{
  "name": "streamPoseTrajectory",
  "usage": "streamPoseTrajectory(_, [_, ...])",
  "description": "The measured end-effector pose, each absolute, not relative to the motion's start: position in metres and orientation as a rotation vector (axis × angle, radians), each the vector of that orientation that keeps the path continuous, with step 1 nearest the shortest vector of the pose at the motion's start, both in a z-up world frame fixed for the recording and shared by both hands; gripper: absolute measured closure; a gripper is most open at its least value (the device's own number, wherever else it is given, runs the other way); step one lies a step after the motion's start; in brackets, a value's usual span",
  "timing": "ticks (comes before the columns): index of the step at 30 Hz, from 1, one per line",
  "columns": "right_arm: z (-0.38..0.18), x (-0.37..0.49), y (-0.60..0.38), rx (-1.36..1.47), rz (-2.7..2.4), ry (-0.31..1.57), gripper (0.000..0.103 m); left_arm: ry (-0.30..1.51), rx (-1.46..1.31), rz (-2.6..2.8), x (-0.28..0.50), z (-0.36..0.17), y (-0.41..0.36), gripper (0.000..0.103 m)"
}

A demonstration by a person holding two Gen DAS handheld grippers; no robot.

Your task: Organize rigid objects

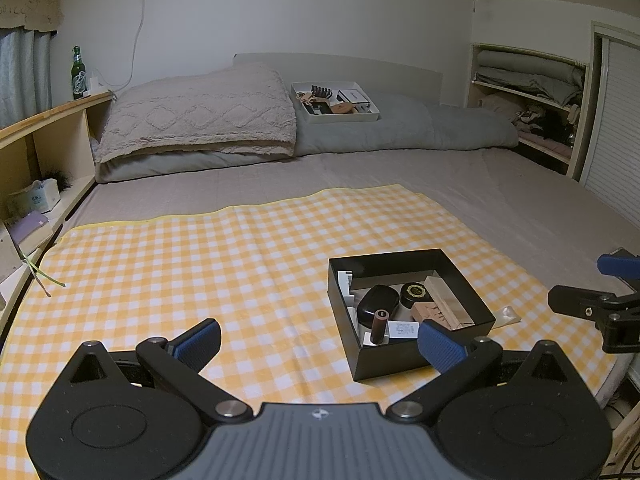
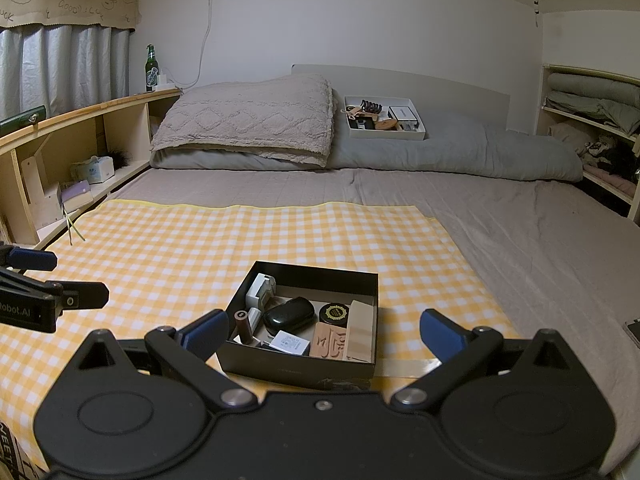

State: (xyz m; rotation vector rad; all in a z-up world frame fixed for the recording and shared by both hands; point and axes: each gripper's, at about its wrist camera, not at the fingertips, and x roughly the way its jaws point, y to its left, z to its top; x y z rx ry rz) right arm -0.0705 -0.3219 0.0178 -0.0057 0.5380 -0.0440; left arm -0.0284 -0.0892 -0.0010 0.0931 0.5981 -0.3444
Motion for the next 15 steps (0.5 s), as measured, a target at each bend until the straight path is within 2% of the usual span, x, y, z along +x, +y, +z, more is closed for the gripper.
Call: streamPoseTrajectory(15, [0.0176,-0.0706,-0.3218,-0.007,-0.044,0.538,0.000,0.596,0.086,-0.333,-0.0280,-0.0015,-0.0864,0.000])
